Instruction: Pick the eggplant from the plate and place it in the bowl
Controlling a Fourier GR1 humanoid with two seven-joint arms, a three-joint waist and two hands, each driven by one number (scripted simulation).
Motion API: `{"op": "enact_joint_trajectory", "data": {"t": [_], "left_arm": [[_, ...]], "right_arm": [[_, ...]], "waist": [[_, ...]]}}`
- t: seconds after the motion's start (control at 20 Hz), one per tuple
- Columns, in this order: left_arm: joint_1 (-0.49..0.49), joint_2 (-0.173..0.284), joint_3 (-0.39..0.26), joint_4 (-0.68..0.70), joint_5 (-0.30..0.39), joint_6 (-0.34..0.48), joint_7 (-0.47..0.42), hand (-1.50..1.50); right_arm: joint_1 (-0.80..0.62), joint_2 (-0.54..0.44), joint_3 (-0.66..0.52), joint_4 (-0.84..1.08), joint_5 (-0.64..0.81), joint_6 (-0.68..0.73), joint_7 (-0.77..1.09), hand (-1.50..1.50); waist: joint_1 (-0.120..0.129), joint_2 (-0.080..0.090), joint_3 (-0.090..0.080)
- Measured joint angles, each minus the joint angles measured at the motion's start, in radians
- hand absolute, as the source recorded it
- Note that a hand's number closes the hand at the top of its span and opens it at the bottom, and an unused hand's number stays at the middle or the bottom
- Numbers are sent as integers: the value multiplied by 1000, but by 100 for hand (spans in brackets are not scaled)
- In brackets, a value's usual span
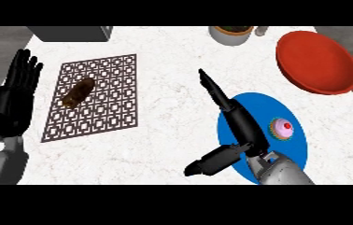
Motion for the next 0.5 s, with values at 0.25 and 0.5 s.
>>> {"op": "enact_joint_trajectory", "data": {"t": [0.25, 0.5], "left_arm": [[-26, 9, 24, -9, 18, -8, 38, 0], [-31, -1, 23, -21, 10, -1, 58, 0]], "right_arm": [[161, -75, 97, -172, 196, -97, -15, -150], [217, -231, 100, -363, 325, -69, 122, -150]], "waist": [[-10, 4, 3], [-14, 5, 2]]}}
